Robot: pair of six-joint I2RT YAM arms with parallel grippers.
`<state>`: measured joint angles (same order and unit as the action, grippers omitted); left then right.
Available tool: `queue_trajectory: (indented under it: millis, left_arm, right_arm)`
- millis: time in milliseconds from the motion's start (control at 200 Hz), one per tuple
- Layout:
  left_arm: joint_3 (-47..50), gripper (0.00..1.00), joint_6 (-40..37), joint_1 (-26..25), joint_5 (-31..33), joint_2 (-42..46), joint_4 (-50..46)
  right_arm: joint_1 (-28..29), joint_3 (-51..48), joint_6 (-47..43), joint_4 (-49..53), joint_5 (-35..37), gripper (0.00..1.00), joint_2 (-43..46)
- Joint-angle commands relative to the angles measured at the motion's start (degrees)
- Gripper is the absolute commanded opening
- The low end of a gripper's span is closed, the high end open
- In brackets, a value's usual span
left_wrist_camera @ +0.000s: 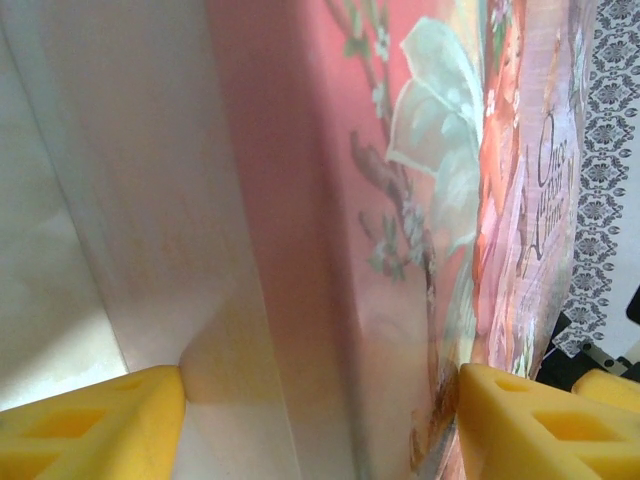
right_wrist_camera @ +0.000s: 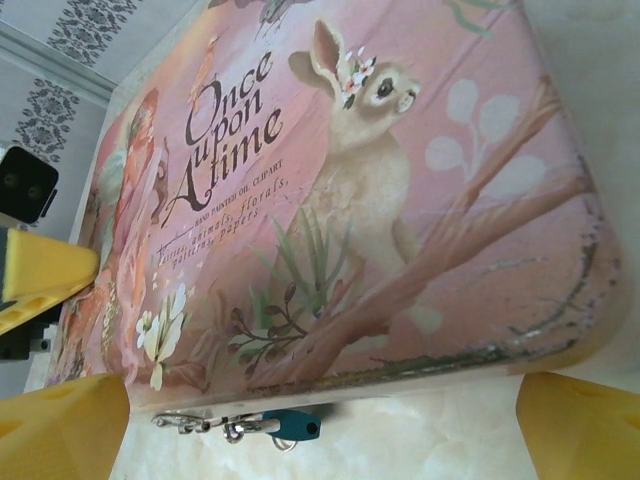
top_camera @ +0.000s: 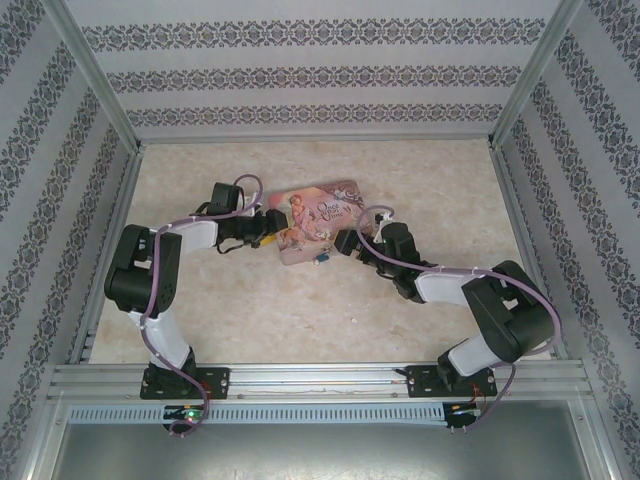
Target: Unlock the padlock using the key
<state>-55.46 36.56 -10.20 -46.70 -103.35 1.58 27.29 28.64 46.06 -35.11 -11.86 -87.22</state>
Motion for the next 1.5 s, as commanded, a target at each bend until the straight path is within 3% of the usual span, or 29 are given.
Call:
queue_trajectory:
  millis: [0,465,834,1159,1494]
  left_arm:
    - [3.2,0.69,0.1,-2.1,1.1,-0.3,-2.5]
    - [3.4,0.71,0.5,-2.1,1.6,1.8,-2.4]
    - [2.5,0.74,-0.3,-1.9,2.7,3.8,-3.1]
    - [1.9,0.75,-3.6,1.5,4.0,9.0,-6.6]
    - [-0.2,0.75,-13.5,3.7,15.8,19.2,-20.1]
  right_arm:
    - [-0.7,2.9,-2.3,-4.7,-2.6,0.98,-1.2]
    - [-0.8,2.9,-2.1,-7.0,-2.6,0.98,-3.5]
    - [-0.8,-0.1,-2.7,-7.0,0.4,0.98,-0.3]
    - [-1.0,-4.1,-5.4,-3.6,3.3,0.98,6.4]
    - [-1.5,-8.6,-5.3,0.0,6.8,0.98,14.5]
